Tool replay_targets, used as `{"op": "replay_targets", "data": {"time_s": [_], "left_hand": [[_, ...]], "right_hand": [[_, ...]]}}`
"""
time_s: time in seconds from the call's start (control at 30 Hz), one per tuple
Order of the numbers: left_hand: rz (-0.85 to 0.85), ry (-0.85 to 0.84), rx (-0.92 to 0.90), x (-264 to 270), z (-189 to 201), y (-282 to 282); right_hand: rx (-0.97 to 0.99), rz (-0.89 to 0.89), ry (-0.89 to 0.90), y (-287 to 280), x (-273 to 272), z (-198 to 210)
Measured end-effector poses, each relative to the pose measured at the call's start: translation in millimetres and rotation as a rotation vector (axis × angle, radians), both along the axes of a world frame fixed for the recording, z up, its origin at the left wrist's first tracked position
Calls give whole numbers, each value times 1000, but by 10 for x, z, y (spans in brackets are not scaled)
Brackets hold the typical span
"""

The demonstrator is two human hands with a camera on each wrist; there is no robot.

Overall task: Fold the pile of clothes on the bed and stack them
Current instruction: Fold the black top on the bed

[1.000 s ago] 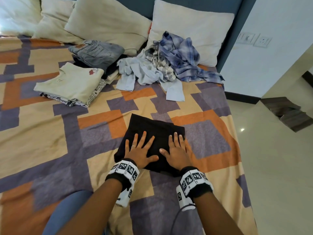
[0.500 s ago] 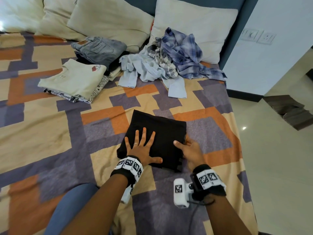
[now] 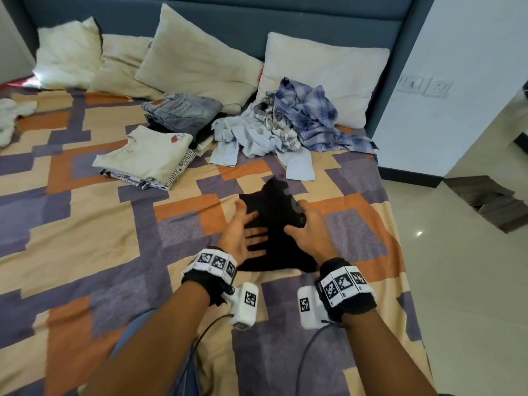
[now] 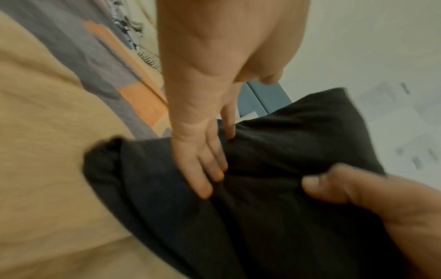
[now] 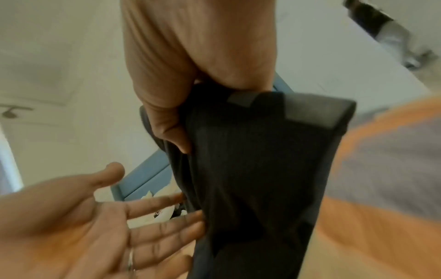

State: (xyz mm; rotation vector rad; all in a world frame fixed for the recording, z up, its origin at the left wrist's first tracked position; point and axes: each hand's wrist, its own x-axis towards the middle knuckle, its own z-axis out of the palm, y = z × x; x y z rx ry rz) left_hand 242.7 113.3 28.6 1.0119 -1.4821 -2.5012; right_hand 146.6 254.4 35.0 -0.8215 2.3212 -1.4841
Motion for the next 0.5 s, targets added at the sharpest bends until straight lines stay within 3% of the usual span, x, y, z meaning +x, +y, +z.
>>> {"op": "replay_targets", "data": {"time_s": [0.17, 0.27, 0.33, 0.4, 0.5], "left_hand": [[-147, 358, 414, -115, 315, -152], [-167, 346, 386, -19, 276, -116], [-123, 188, 203, 178, 36, 31], [-126, 4, 67, 387, -389, 234], [-30, -173, -327, 587, -1042, 405]], "right_hand": [[331, 226, 746, 149, 104, 541], [427, 242, 1099, 362, 323, 317], [593, 271, 1112, 552, 519, -141], [715, 387, 981, 748, 773, -631], [721, 383, 779, 1011, 1079, -1050]]}}
